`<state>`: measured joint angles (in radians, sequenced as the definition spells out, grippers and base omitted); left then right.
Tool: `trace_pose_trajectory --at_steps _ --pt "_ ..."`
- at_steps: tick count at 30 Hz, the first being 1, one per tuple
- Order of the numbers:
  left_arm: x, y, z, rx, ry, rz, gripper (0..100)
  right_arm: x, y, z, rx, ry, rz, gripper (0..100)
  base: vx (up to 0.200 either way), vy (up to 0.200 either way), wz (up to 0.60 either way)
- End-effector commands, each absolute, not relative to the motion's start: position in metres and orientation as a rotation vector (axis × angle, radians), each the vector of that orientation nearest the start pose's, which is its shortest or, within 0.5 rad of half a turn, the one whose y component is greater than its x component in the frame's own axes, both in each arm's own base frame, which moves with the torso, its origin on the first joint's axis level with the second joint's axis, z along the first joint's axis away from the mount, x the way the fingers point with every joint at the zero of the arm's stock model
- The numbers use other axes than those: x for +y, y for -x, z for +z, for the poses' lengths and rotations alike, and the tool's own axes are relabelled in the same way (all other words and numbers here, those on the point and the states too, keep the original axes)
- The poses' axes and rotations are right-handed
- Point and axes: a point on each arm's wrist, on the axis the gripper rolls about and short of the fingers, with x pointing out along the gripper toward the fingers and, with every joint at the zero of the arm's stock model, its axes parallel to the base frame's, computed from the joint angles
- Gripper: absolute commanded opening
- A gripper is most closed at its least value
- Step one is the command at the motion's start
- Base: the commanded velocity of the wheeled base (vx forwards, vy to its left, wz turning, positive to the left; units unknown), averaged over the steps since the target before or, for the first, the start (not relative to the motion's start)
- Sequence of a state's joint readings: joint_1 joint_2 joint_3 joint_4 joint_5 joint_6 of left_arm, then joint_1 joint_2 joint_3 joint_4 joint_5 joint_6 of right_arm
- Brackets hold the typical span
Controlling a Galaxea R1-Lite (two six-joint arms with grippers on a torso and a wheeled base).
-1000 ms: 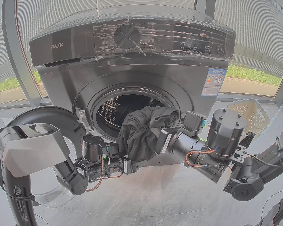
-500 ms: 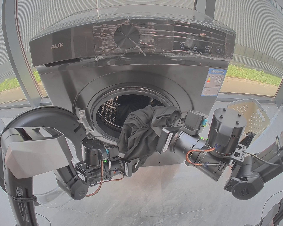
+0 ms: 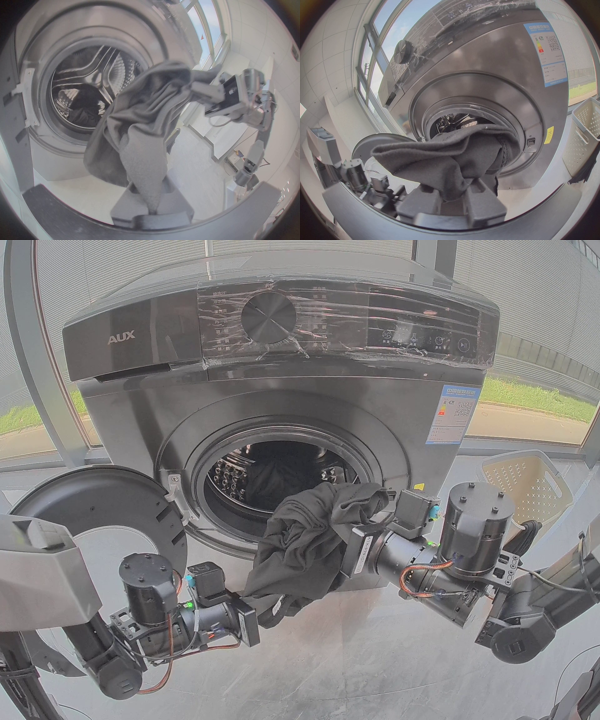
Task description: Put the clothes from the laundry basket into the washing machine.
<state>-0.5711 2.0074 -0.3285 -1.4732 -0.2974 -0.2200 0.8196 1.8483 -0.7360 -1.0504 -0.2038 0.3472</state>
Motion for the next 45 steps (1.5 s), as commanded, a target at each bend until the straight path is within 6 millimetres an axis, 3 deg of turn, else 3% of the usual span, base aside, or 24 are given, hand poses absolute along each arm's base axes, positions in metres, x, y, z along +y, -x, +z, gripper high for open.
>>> trace_pose_trajectory --at_steps 1,9,15,23,45 --pt "-0.152 -0.207 0.094 0.233 0.186 -0.886 0 0.235 -0.229 0.148 0.193 -0.288 0.599 100 0.000 0.000 0.00" --pt "-0.154 -0.209 0.121 0.123 0.238 -0.927 0 0.216 -0.218 0.118 0.315 -0.211 0.560 100 0.000 0.000 0.00" --pt "-0.161 -0.219 0.129 0.086 0.253 -0.927 0 0.203 -0.209 0.100 0.393 -0.132 0.553 100 0.000 0.000 0.00" --pt "-0.165 -0.225 0.128 0.075 0.257 -0.918 0 0.194 -0.212 0.092 0.413 -0.081 0.526 100 0.000 0.000 0.00" --pt "-0.165 -0.224 0.132 0.037 0.261 -0.937 0 0.200 -0.222 0.087 0.411 -0.078 0.512 100 0.000 0.000 0.00"
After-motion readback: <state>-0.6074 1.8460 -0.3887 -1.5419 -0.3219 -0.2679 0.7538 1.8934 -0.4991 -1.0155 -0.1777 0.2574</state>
